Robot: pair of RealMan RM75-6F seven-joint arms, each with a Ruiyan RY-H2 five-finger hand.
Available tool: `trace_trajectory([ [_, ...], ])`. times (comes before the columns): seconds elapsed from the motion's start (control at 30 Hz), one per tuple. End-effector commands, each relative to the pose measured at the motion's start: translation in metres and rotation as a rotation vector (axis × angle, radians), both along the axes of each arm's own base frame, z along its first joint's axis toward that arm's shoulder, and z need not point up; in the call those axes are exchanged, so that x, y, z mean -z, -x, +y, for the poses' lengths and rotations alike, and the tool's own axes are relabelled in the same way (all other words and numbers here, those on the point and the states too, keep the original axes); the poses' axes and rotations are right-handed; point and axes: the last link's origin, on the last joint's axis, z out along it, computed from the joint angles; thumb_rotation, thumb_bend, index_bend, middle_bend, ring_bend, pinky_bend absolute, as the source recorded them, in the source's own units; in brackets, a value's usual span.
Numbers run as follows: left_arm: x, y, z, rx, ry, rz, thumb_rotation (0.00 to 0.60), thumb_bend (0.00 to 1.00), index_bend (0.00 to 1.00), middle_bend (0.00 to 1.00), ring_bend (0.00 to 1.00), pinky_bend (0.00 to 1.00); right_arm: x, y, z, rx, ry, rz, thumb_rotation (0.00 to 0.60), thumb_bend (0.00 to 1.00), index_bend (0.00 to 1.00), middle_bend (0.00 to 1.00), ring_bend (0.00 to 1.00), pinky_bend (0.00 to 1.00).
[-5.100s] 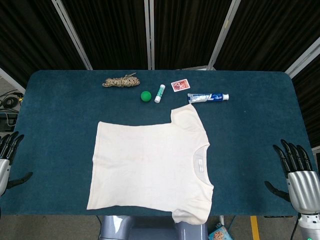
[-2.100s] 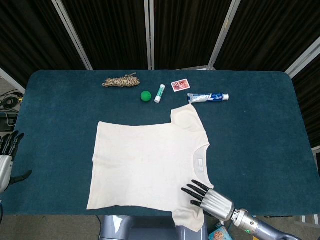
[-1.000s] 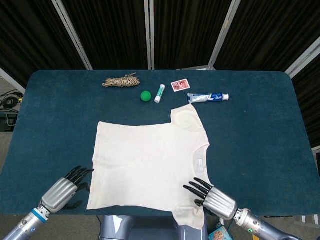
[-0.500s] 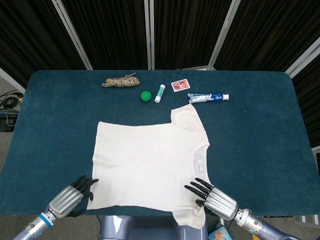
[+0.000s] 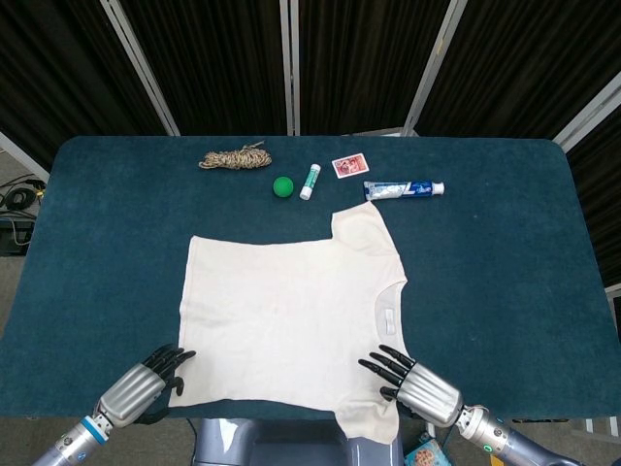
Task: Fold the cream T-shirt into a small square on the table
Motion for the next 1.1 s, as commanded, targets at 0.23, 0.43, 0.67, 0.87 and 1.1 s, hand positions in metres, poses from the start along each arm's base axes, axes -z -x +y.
trace_trajectory([
  [0.23,0.006,0.001,0.002,-0.009,-0.01,-0.013,0.6,0.3,0.47,0.0,0.0,0.0,0.0,0.0,0.0,-0.001,0.001,0.0,0.6,0.46,0.74,0.04,0.0,0.0],
  [0.43,0.01,-0.002,0.004,0.0,-0.004,-0.005,0.6,0.3,0.48,0.0,0.0,0.0,0.0,0.0,0.0,-0.002,0.001,-0.001,0.6,0.46,0.74,0.04,0.0,0.0],
  [0.67,0.009,-0.007,0.008,0.007,-0.014,-0.012,0.6,0.37,0.48,0.0,0.0,0.0,0.0,0.0,-0.001,-0.001,0.003,-0.004,0.6,0.46,0.74,0.04,0.0,0.0],
  [0.87,0.009,-0.009,0.009,0.008,-0.01,-0.012,0.6,0.4,0.48,0.0,0.0,0.0,-0.001,0.0,-0.001,0.0,0.004,-0.007,0.6,0.46,0.74,0.04,0.0,0.0],
  [1.1,0.012,-0.01,0.009,-0.002,0.001,-0.013,0.6,0.47,0.48,0.0,0.0,0.0,-0.001,0.0,-0.001,0.001,0.004,-0.007,0.6,0.46,0.75,0.04,0.0,0.0],
])
